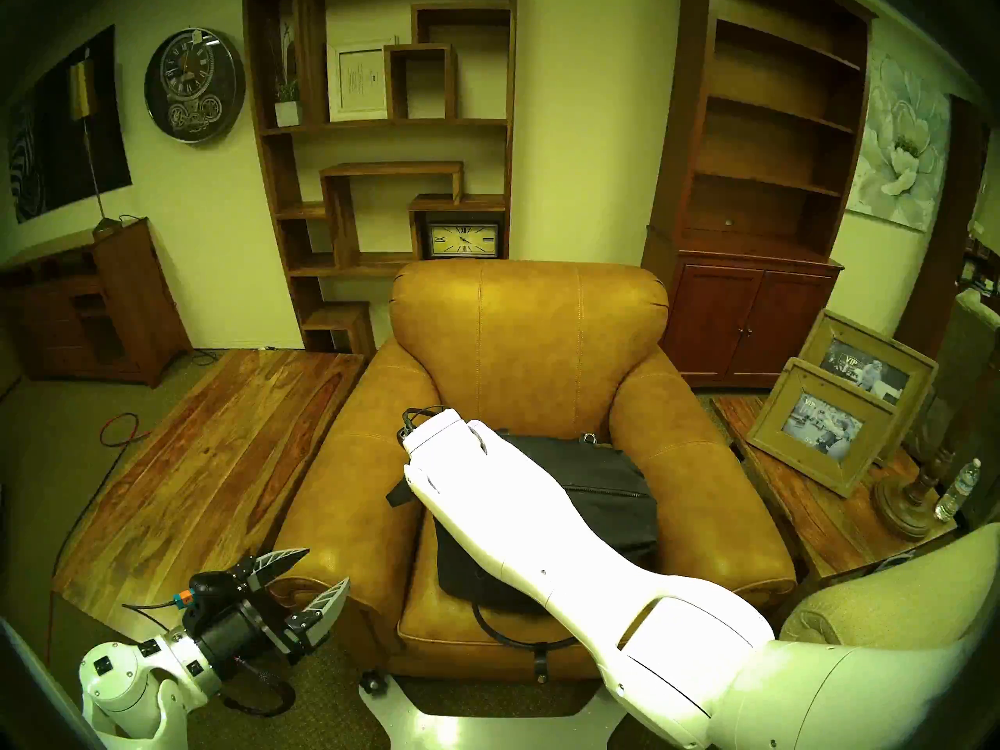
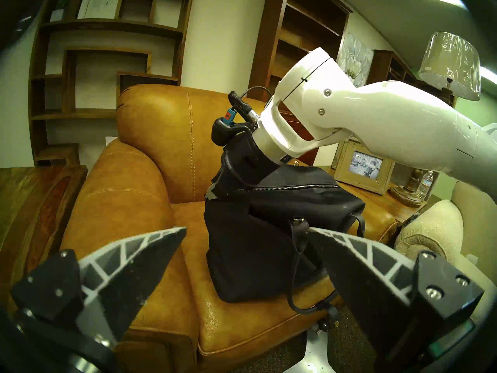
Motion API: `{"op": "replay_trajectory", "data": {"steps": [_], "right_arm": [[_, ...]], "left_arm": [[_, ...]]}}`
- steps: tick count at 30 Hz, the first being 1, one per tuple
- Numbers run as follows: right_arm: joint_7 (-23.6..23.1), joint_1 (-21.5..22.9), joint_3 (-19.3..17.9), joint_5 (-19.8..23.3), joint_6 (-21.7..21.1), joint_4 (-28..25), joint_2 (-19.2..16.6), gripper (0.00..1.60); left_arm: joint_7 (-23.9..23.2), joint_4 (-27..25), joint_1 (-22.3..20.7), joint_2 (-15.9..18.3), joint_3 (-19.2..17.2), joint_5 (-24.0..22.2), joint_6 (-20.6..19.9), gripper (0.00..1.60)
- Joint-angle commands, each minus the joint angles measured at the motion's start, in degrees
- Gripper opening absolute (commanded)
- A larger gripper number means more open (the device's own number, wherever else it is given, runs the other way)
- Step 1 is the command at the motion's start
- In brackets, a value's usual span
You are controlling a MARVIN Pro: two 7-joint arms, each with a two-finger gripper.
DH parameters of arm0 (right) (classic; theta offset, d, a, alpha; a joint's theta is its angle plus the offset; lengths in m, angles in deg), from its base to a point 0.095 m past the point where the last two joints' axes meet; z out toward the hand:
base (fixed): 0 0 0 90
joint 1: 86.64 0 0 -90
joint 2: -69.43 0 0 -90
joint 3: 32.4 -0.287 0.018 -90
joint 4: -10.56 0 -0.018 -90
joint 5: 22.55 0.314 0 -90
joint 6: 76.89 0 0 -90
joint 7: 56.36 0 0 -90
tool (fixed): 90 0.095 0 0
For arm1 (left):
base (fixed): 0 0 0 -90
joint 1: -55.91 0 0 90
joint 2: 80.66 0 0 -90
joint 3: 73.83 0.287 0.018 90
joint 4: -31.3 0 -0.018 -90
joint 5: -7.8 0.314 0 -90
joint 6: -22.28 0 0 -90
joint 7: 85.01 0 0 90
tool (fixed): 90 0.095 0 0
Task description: Open a bag with a zipper
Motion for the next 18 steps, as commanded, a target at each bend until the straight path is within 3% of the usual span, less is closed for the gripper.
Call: {"op": "replay_trajectory", "data": {"steps": [1,10,18], "right_arm": [[-2.88,6.56,3.24,0.46,0.33,2.73,6.31,0.0],[-4.95,9.56,4.6,1.02,0.33,6.83,8.57,0.0],[-7.98,11.05,8.51,0.89,0.51,10.29,9.49,0.0]], "left_arm": [[-0.04,-0.53,-0.17,-0.17,-0.04,-0.26,0.18,1.6],[-0.17,-0.47,-0.26,-0.24,-0.08,-0.23,0.19,1.6],[-0.33,-0.44,-0.33,-0.34,-0.14,-0.22,0.22,1.6]]}}
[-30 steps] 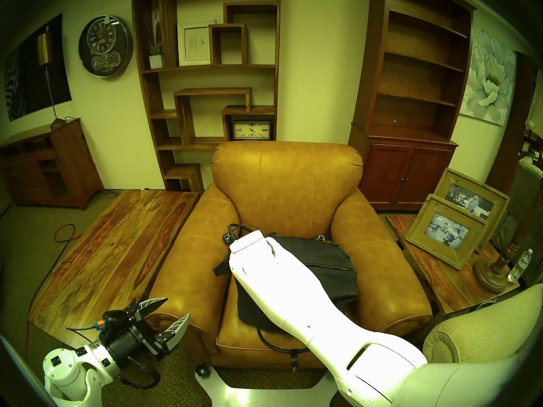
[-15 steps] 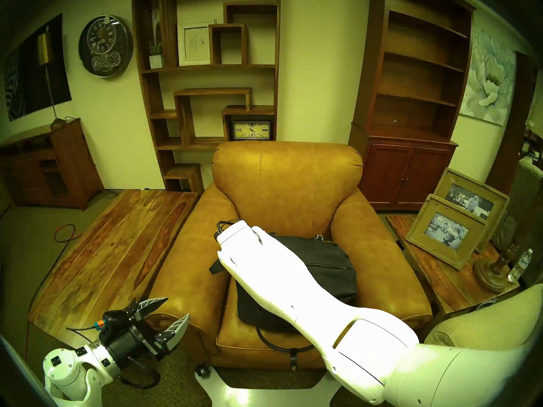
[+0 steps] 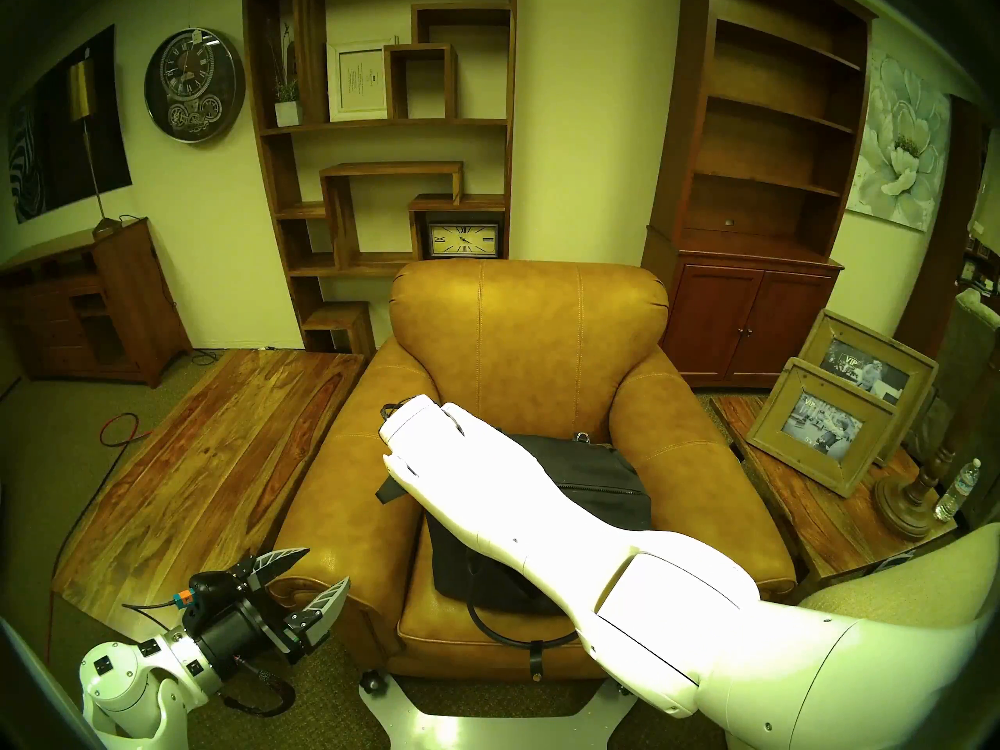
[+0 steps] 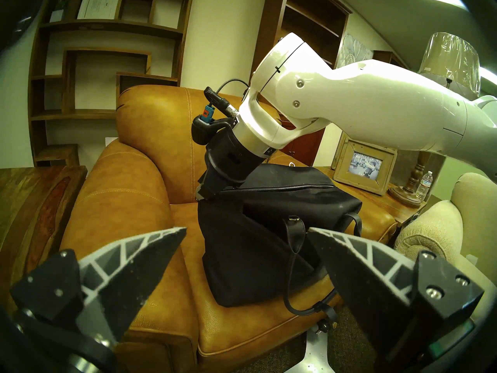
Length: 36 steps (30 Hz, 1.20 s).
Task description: Open a bag with a zipper
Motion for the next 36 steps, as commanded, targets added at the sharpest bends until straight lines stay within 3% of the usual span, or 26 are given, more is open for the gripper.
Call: {"op": "replay_trajectory", "data": {"steps": [1,2,14,31,36], "right_arm": [[-3.1,4.1,2.79,0.13,0.28,2.19,7.01,0.0],[-4.12,4.79,4.63,-0.41,0.31,4.01,7.45,0.0],[-7.58,5.46,11.27,-1.18,2.98,9.63,8.9,0.0],[-11.65,6.05,21.32,-3.89,5.7,12.64,8.9,0.0],[-12.86,5.64,22.46,-3.77,7.3,13.13,8.9,0.0]], "left_arm": [[-0.02,-0.61,-0.1,-0.2,-0.05,-0.24,0.15,1.6],[-0.06,-0.62,-0.11,-0.25,-0.07,-0.24,0.16,1.6],[-0.22,-0.62,-0.19,-0.43,-0.16,-0.18,0.17,1.6],[-0.47,-0.56,-0.32,-0.65,-0.27,-0.07,0.16,1.6],[-0.53,-0.56,-0.35,-0.71,-0.3,-0.05,0.16,1.6]]}}
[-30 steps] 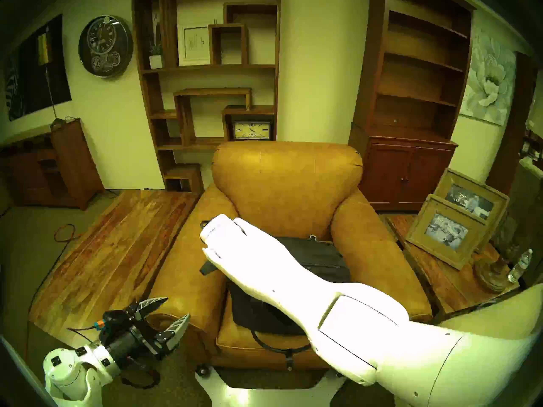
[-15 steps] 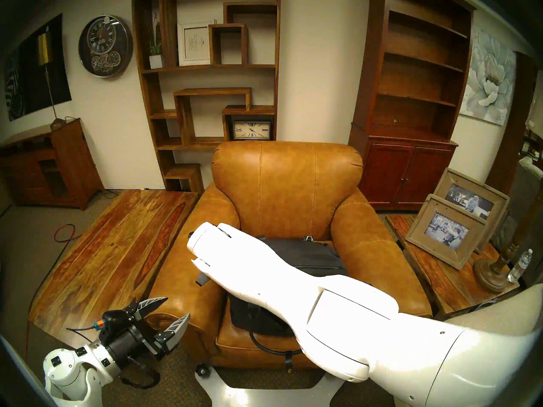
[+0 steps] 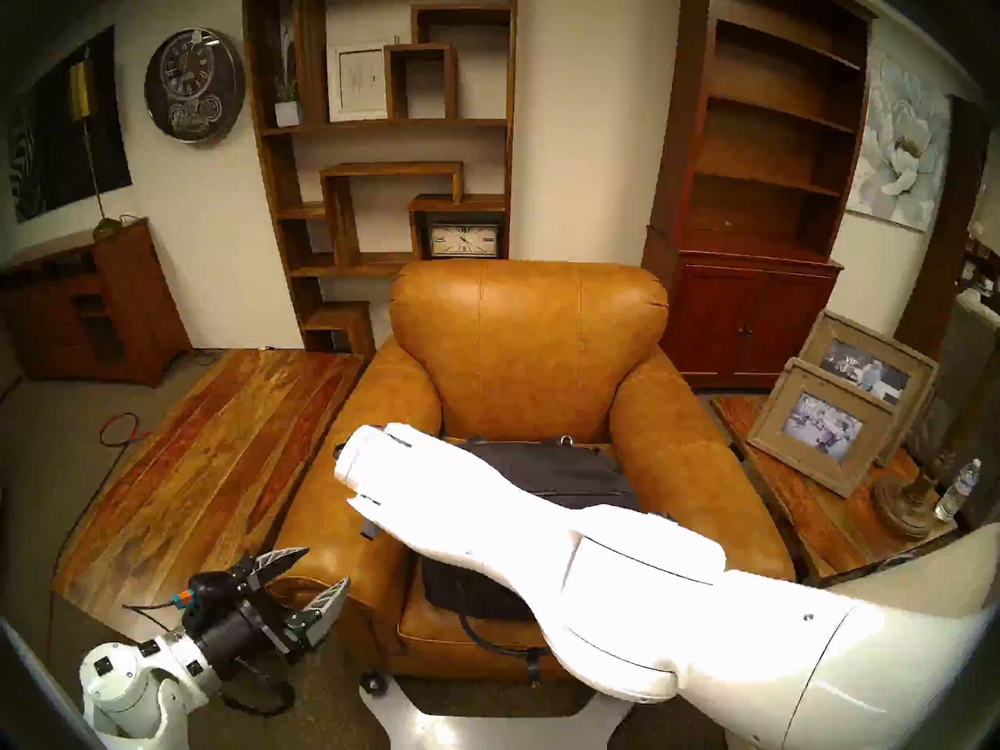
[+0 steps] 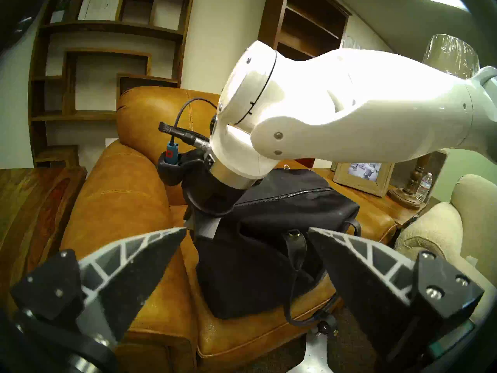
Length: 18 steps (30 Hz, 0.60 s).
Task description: Open a bag with a zipper
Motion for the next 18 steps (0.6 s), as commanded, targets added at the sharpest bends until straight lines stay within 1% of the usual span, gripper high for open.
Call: {"op": "replay_trajectory", "data": {"steps": [1,7,8,9,11,13,14,16,17,18], "right_arm": [[-2.5,-0.38,2.4,0.19,2.81,-0.55,2.7,0.0],[-3.75,-0.4,3.29,0.53,3.99,-0.25,2.7,0.0],[-4.05,-0.36,3.42,0.65,4.22,0.01,2.7,0.09],[-4.25,-0.39,3.29,0.83,4.43,0.28,2.7,0.13],[-4.62,-0.35,3.57,0.86,4.92,0.71,2.7,0.33],[-4.74,-0.45,3.52,1.05,5.62,1.09,2.7,0.46],[-4.85,-0.43,3.59,1.07,5.74,1.17,2.7,0.49],[-5.33,-0.34,3.69,1.25,6.09,1.31,2.7,0.46],[-5.05,-0.23,3.63,1.23,6.64,1.34,2.7,0.54],[-4.87,-0.02,3.35,1.35,7.03,1.44,2.7,0.72]], "left_arm": [[0.01,-0.64,-0.07,-0.12,-0.03,-0.13,0.09,1.6],[-0.07,-0.65,-0.11,-0.21,-0.07,-0.1,0.08,1.6],[-0.09,-0.66,-0.11,-0.23,-0.08,-0.09,0.08,1.6],[-0.09,-0.66,-0.11,-0.24,-0.09,-0.09,0.08,1.6],[-0.12,-0.67,-0.12,-0.27,-0.1,-0.07,0.07,1.6],[-0.14,-0.68,-0.13,-0.31,-0.12,-0.06,0.07,1.6],[-0.14,-0.69,-0.13,-0.32,-0.12,-0.05,0.07,1.6],[-0.16,-0.69,-0.14,-0.34,-0.13,-0.04,0.06,1.6],[-0.17,-0.7,-0.14,-0.36,-0.14,-0.03,0.06,1.6],[-0.17,-0.71,-0.14,-0.37,-0.14,-0.02,0.06,1.6]]}}
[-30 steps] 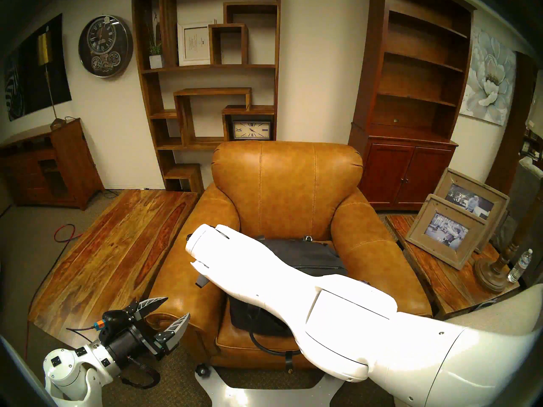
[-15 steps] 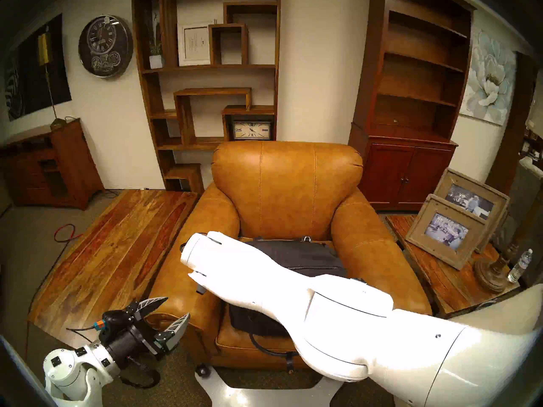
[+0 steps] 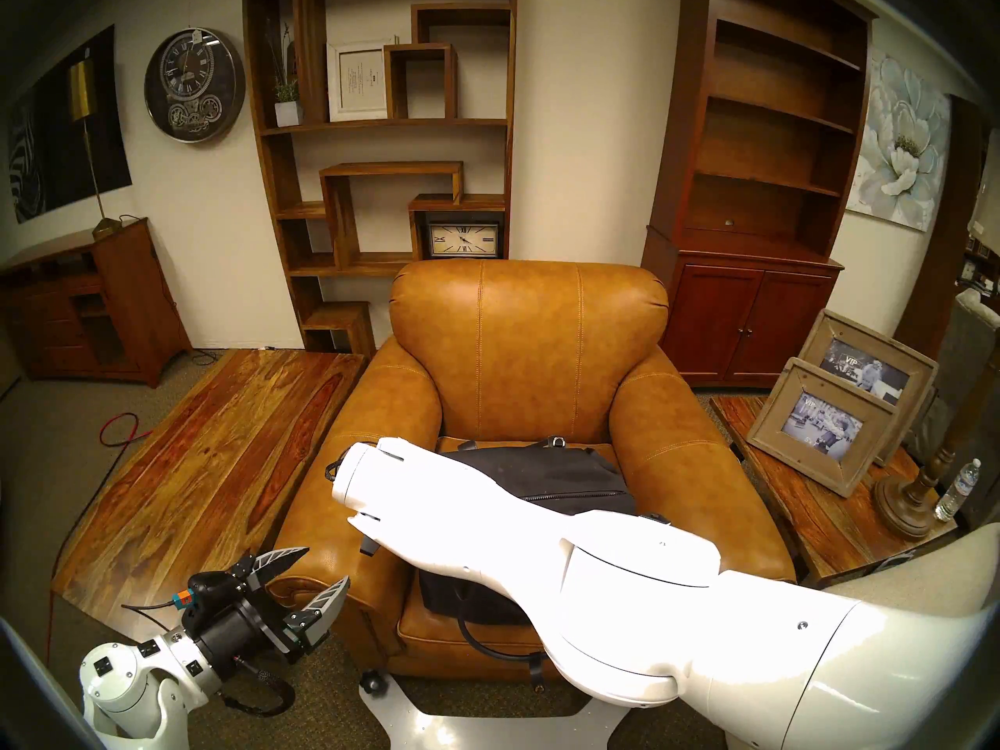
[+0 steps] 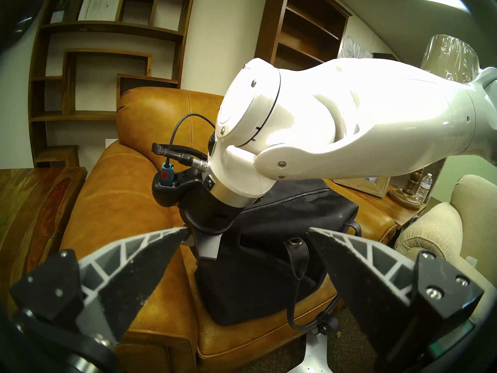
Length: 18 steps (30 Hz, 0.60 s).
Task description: Open a bag with a zipper
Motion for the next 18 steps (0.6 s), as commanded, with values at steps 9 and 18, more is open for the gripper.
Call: {"op": "replay_trajectory", "data": {"steps": [9,18], "right_arm": [[4.62,4.72,-9.77,4.8,9.47,-5.67,-0.43,1.6],[10.53,2.57,-14.44,5.45,10.98,-9.7,-5.82,1.6]], "left_arm": [[-0.1,-0.54,-0.15,-0.14,-0.05,-0.03,0.07,1.6],[-0.3,-0.19,-0.29,-0.14,-0.09,0.04,0.08,1.6]]}}
